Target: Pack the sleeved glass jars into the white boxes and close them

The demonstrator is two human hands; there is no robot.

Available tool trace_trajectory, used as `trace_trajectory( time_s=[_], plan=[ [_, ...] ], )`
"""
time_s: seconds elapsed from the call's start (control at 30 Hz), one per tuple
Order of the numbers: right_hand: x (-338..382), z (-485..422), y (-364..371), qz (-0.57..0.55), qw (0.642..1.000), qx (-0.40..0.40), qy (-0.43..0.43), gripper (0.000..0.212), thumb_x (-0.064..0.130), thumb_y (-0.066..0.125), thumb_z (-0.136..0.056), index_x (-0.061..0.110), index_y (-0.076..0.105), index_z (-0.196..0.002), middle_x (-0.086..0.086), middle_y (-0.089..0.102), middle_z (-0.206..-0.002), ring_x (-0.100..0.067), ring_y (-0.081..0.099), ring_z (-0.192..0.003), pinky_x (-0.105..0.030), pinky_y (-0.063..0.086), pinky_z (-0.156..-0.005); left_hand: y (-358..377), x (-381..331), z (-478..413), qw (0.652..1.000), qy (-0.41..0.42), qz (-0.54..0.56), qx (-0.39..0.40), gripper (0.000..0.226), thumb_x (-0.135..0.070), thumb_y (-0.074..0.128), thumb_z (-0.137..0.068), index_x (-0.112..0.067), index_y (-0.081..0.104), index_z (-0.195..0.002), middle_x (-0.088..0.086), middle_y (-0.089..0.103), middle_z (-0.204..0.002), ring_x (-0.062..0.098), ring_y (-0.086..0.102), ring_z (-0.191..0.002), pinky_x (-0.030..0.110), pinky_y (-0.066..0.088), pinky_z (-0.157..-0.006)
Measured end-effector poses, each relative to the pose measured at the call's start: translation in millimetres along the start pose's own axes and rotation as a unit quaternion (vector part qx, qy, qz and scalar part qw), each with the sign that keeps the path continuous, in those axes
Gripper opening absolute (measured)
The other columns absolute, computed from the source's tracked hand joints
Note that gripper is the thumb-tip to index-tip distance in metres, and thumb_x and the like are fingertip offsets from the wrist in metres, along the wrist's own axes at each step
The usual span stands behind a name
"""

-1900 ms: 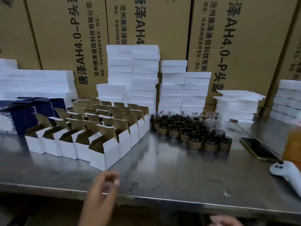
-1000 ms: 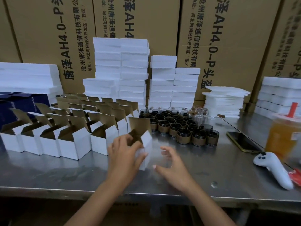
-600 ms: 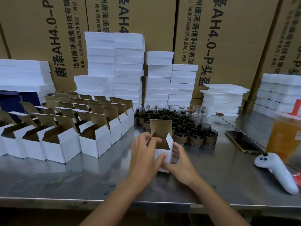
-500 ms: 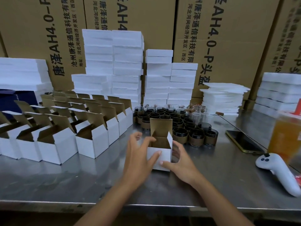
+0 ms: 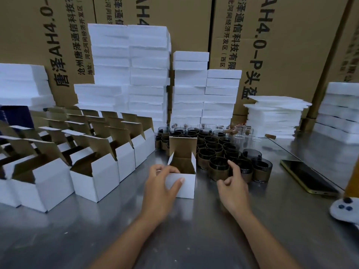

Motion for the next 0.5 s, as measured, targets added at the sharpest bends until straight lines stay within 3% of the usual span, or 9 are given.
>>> trace_trajectory(
  time_s=[0.1,0.2,0.37,0.5],
  plan=[
    [-2,-6,8,0.089,0.996,0.021,-0.001,0.066,0.016,0.053,-0.088,0.035,0.025,-0.144,-0.006,0.061,-0.095,-0.021,0.057,-0.088,-0.038,0.049,-0.078,5,-1,-9,1.000,0.005,-0.020,-0.007,0.027,-0.031,0.068,-0.082,-0.049,0.048,-0.082,-0.010,0.042,-0.109,0.009,0.047,-0.099,0.024,0.039,-0.085],
    [-3,-9,11,0.124,0.992,0.019,-0.011,0.058,0.019,0.055,-0.089,0.033,0.031,-0.140,-0.007,0.059,-0.106,-0.022,0.057,-0.093,-0.038,0.049,-0.079,9,2,-13,1.000,0.002,-0.029,-0.007,0.022,-0.032,0.068,-0.083,-0.045,0.050,-0.086,-0.011,0.041,-0.108,0.012,0.048,-0.101,0.023,0.037,-0.082],
    [2,-3,2,0.108,0.993,-0.040,-0.038,0.033,0.026,0.069,-0.083,0.031,0.052,-0.111,0.000,0.042,-0.107,-0.017,0.051,-0.088,-0.029,0.044,-0.071,9,4,-12,0.998,0.020,-0.065,-0.001,0.022,-0.031,0.065,-0.085,-0.035,0.054,-0.104,-0.008,0.041,-0.113,0.010,0.046,-0.104,0.021,0.039,-0.085],
    [3,5,-2,0.056,0.996,-0.050,-0.039,0.034,0.026,0.079,-0.073,0.024,0.049,-0.089,0.001,0.038,-0.105,-0.018,0.047,-0.091,-0.030,0.045,-0.074,5,-3,-7,0.997,0.043,-0.065,0.007,0.034,-0.025,0.064,-0.087,-0.033,0.053,-0.118,-0.004,0.042,-0.118,0.014,0.047,-0.108,0.031,0.047,-0.090]
  ],
)
Point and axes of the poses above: each hand's wrist, its own z-axis away from the middle knuckle, its own y-axis out of the palm, x = y × z, the point moved 8 cm from there along -z, towards the middle knuckle
